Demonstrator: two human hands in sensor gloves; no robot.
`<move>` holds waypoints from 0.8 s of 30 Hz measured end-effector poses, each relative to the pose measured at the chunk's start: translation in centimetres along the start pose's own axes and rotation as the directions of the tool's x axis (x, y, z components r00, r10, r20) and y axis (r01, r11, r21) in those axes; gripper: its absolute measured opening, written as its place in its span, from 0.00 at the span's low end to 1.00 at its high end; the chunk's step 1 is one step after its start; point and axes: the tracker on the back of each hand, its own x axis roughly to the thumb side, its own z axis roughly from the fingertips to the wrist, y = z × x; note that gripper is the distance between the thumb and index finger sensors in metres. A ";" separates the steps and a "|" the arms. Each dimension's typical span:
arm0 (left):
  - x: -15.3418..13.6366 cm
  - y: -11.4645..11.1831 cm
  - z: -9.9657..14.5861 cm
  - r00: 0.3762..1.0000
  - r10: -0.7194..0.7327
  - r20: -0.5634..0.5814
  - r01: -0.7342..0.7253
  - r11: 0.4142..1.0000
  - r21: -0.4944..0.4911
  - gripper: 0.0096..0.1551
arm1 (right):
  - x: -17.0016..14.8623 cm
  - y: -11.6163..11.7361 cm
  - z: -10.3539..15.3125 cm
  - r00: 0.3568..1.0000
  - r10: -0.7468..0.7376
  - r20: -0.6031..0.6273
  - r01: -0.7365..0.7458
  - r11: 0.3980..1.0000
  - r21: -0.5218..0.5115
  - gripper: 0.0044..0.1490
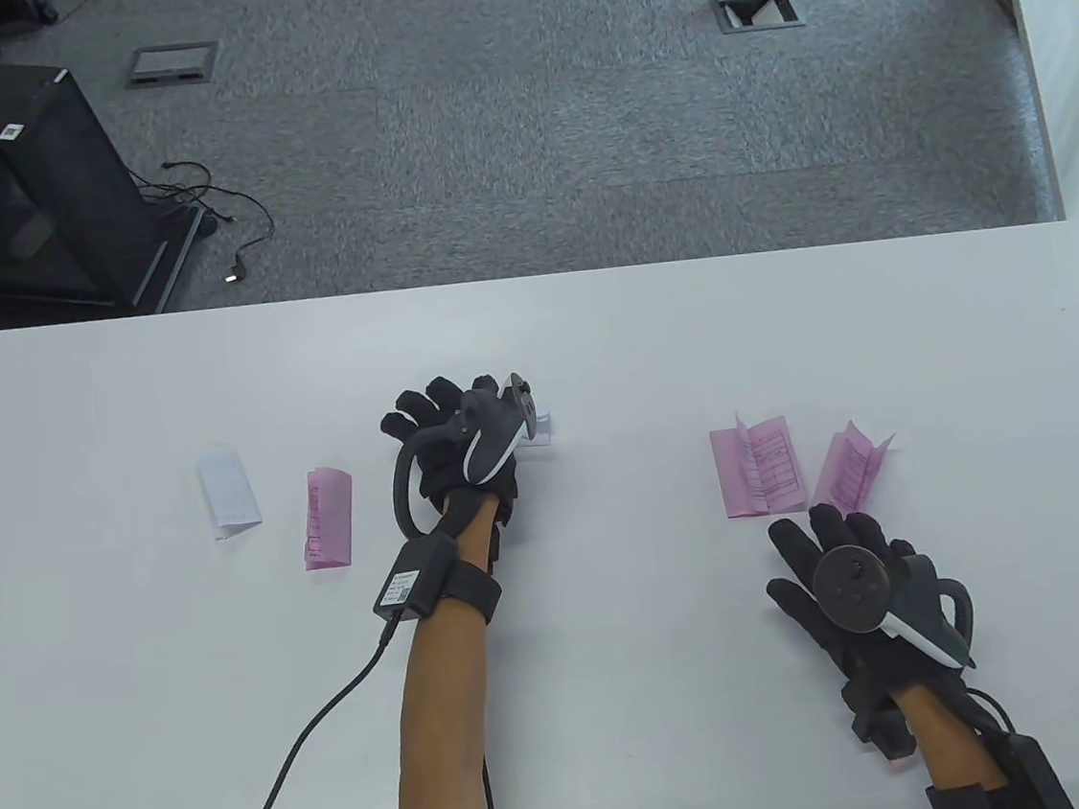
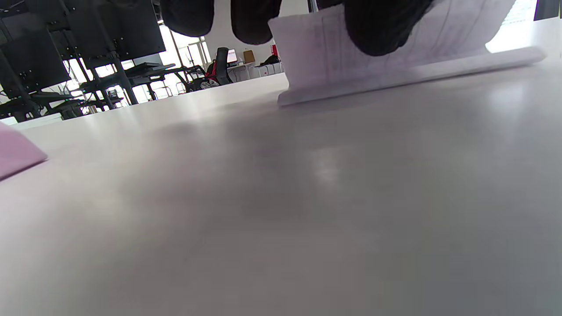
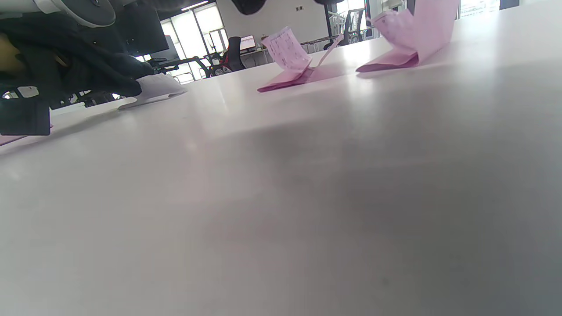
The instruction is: Unfold folded invoices and stack
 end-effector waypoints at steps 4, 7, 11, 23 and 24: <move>0.0 -0.4 -0.4 1.000 -0.005 0.004 0.006 0.999 -0.053 0.29 | 0.0 0.1 0.0 1.000 -0.007 0.004 0.007 1.000 0.001 0.42; -0.2 -0.1 -0.3 0.999 0.028 -0.022 -0.028 1.000 0.008 0.24 | 0.1 0.1 -0.1 1.000 -0.007 0.008 0.007 1.000 0.003 0.42; -0.8 0.4 0.3 0.997 0.077 -0.018 -0.074 0.990 0.123 0.23 | 0.1 0.2 -0.1 1.000 -0.006 0.013 0.006 1.000 0.008 0.42; -7.8 1.5 10.0 0.894 0.392 0.217 -0.428 0.891 0.150 0.22 | 2.7 0.2 0.6 0.993 0.028 0.112 -0.020 0.997 -0.076 0.41; -8.5 1.5 11.3 0.877 0.421 0.230 -0.459 0.877 0.142 0.22 | 3.2 0.4 0.8 0.991 0.028 0.132 -0.018 0.996 -0.083 0.41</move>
